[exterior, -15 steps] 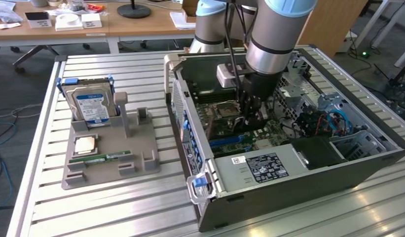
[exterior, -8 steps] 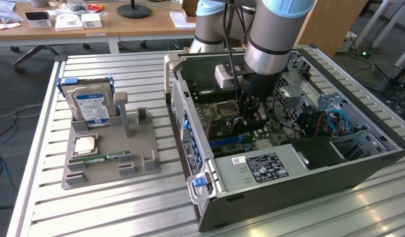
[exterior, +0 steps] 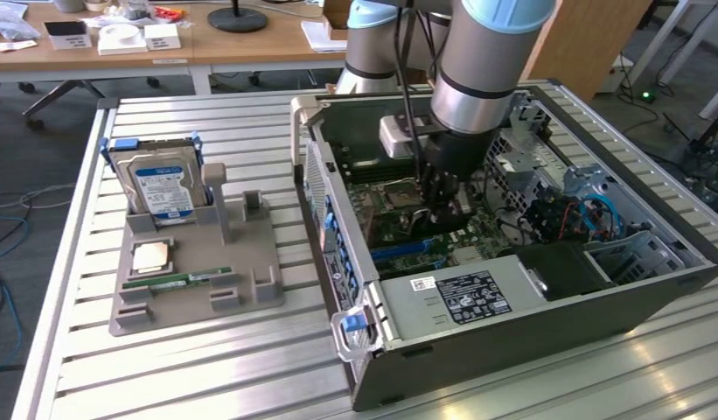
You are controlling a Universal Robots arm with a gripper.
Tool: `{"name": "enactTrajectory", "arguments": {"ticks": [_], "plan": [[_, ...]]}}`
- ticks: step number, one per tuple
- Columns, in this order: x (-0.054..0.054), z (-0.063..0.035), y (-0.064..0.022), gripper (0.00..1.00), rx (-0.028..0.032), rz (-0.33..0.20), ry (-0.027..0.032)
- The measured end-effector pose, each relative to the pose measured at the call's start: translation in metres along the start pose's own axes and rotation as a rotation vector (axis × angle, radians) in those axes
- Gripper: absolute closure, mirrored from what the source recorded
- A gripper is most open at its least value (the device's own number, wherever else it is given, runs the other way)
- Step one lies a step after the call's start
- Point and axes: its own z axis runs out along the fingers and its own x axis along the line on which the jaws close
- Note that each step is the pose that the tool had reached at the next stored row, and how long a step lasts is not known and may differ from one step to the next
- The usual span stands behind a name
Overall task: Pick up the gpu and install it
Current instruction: 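Insert the gpu into the slot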
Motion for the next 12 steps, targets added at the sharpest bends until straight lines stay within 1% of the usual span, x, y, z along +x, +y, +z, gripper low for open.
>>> {"name": "enactTrajectory", "arguments": {"ticks": [5,12], "plan": [[0.0002,-0.0002,0.0032,0.74,-0.0001,0.000,0.0029],[0.0005,0.0001,0.0044,0.74,0.0000,0.000,0.0036]]}}
